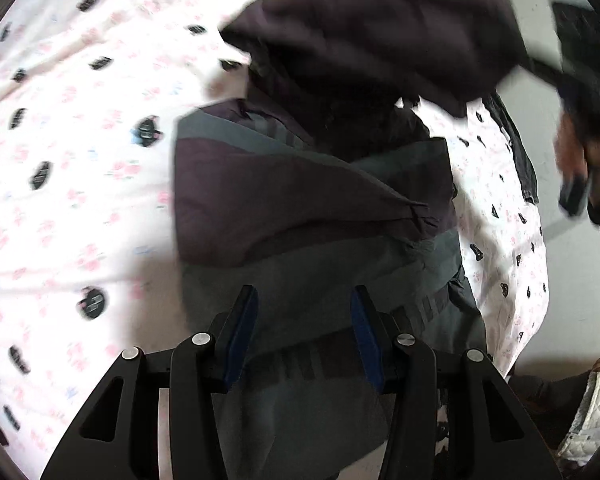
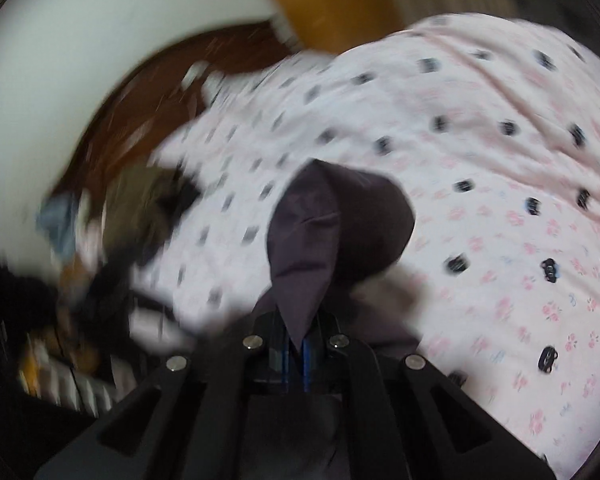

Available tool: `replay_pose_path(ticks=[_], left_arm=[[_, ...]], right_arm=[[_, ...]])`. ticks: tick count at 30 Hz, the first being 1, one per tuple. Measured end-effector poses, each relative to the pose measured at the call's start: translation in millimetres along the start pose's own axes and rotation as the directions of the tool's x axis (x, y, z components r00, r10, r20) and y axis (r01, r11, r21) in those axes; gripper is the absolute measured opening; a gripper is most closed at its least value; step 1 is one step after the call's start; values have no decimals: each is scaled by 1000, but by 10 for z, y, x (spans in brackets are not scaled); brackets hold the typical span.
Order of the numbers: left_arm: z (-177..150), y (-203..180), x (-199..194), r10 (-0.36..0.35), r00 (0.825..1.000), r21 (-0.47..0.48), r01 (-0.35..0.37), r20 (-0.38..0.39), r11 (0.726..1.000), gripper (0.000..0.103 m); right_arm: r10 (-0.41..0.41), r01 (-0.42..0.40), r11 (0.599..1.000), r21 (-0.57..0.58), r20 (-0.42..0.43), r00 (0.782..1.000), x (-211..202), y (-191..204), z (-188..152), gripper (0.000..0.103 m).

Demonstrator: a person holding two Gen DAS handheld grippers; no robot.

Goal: Fold clothes
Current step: 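Fold the held hood down over the jacket front with the right gripper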

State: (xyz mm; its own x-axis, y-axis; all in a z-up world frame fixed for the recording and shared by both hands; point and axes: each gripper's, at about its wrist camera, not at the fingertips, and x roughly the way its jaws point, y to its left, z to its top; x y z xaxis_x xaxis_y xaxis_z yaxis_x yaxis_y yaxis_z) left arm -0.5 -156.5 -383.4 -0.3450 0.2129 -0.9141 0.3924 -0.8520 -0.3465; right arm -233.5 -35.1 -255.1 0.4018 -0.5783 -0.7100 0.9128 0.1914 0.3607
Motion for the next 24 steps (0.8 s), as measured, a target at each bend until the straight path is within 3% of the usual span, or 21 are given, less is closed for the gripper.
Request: replay_pose_path(ticks=[2,6,10,13,16,18,20,24], left_arm=[[-39,86,-103,20,1000,-19,-20,8,1000,43],[-75,217,-190,40,999,-54,-39,16,998,43],[32,186,-241,-2,998,-64,6,63,998,43],[190,80,-256,-39,996,-8,40,83,999,43],[381,-92,-273,-23,994,85,14,110,996,43],[505,-186,-292,-49,991,127,33,126,991,43],[629,-280,-311,-76,987,169,52,141,984,43],[927,-460,-325,-141,977,236,102,157,966,43]], right_arm=[[-57,45,991,-123,-94,994,146,376,-272,5],[-184,133,961,-243,-199,963,473,722,-837,5],[-319,227,912,-343,-242,916,725,796,-1312,5],[-384,293,892,-344,-234,893,753,730,-1520,7],[-381,324,910,-260,-208,901,538,684,-1521,20],[-336,325,940,-101,-137,932,181,626,-1465,38],[-323,326,944,49,-68,944,-138,566,-1400,53],[-317,289,919,269,67,946,-561,441,-1237,57]])
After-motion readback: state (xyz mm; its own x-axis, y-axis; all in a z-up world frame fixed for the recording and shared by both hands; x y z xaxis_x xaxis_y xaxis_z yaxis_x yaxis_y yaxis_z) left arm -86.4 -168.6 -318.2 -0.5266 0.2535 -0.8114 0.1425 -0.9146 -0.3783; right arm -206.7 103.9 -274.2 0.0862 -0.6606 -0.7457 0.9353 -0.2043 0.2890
